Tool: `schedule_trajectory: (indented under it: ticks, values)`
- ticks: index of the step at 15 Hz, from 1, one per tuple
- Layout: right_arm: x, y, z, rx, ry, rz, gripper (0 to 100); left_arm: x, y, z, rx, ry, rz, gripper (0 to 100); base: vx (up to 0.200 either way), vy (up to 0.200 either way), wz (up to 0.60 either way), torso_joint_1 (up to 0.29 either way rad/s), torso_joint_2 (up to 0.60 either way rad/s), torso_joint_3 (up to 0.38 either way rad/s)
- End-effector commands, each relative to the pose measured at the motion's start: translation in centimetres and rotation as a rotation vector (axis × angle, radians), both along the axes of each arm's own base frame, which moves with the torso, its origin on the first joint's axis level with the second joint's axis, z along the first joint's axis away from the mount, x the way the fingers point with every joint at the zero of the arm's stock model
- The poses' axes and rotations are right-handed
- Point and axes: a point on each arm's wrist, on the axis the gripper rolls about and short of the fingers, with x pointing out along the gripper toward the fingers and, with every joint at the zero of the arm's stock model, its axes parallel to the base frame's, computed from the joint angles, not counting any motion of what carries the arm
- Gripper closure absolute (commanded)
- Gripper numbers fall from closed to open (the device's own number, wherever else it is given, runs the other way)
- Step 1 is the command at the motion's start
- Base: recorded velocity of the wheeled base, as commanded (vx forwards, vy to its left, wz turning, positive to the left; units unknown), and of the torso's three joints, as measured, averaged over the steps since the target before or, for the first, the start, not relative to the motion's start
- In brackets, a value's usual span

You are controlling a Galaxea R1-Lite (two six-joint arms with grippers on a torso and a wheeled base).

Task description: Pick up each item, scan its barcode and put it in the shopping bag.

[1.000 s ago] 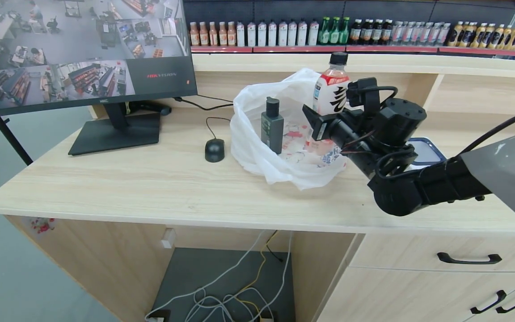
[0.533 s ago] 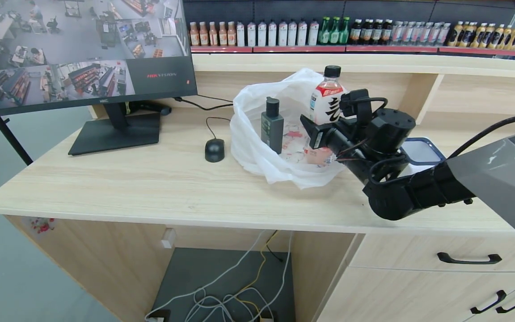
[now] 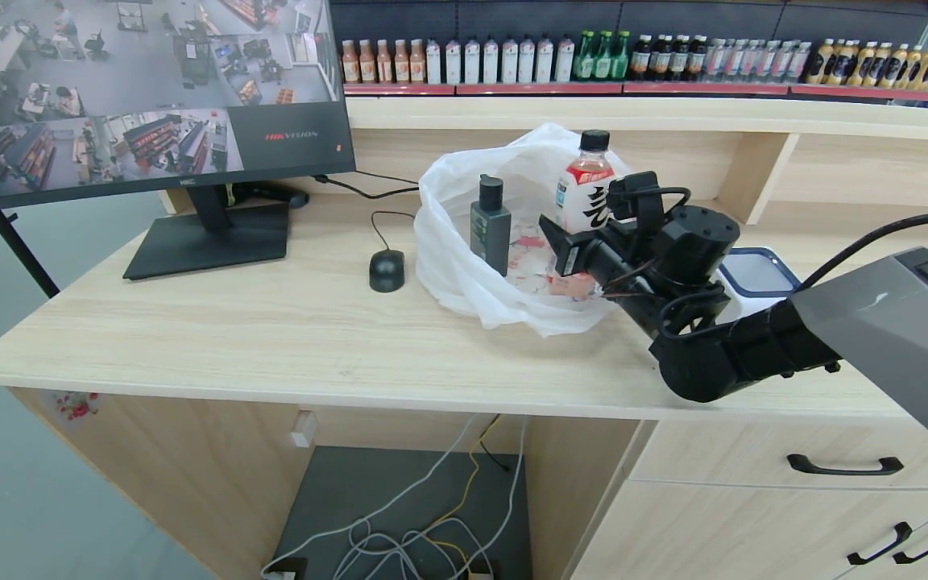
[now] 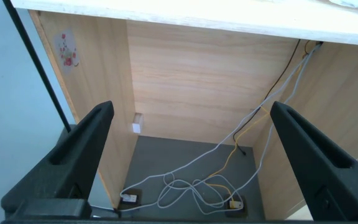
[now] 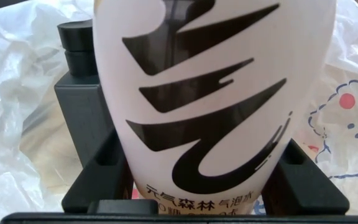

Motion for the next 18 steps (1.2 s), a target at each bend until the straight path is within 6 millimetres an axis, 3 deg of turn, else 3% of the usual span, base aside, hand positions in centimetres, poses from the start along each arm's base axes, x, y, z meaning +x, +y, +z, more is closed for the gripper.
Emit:
schedule_trajectory:
  ticks: [1, 12, 13, 18]
  values:
    - [0.1, 0.1, -0.5, -0.006, 0.015, 0.002, 100, 0.0, 0.0, 0.0, 0.000, 0.000, 0.000, 0, 0.000, 0.000, 0.00, 0.000, 0.00, 0.000]
    - [-0.4, 0.7, -1.3, -0.014, 0.036, 0.018, 100, 0.0, 0.0, 0.0, 0.000, 0.000, 0.000, 0, 0.000, 0.000, 0.00, 0.000, 0.00, 0.000]
    - [-0.4, 0.7, -1.3, -0.011, 0.028, 0.019, 0, 0.0, 0.0, 0.0, 0.000, 0.000, 0.000, 0, 0.000, 0.000, 0.00, 0.000, 0.00, 0.000]
    - [-1.4, 0.6, -0.5, 0.016, -0.036, 0.027, 0, 0.0, 0.0, 0.0, 0.000, 0.000, 0.000, 0, 0.000, 0.000, 0.00, 0.000, 0.00, 0.000]
